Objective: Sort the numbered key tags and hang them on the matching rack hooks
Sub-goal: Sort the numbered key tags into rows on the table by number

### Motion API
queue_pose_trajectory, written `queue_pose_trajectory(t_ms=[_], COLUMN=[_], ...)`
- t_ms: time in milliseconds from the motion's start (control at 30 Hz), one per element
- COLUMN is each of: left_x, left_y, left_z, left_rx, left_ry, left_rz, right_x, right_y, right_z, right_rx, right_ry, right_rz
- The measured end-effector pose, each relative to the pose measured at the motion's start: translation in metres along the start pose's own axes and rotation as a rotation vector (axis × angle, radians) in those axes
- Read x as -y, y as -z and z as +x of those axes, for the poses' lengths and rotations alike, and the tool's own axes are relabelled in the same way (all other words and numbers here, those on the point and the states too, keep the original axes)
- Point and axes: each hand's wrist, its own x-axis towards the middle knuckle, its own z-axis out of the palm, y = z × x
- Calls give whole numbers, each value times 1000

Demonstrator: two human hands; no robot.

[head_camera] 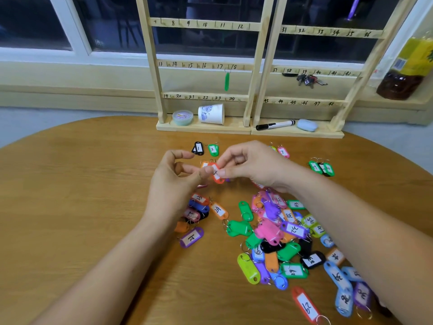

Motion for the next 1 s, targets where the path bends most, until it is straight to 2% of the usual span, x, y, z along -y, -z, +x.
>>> queue_pose_trajectory(t_ms=[67,200,267,700,1000], left_x=[2,11,11,14,17], left_y=[-1,1,0,2,4], left_z=[0,3,2,3,4], left_rx=[-4,23,45,107,101], left_ry=[-18,-111,-122,-167,-191], left_rz=[50,299,358,565,664], right_x=[0,-10,-17,-24,-27], right_y=[13,42,51,39,39], right_z=[5,24,35,88,90], right_rx=[-99,-373,-437,-429,-433], right_ry=[-63,-192,-243,-367,-408], right_rz=[-3,-47,-121,-538,-600])
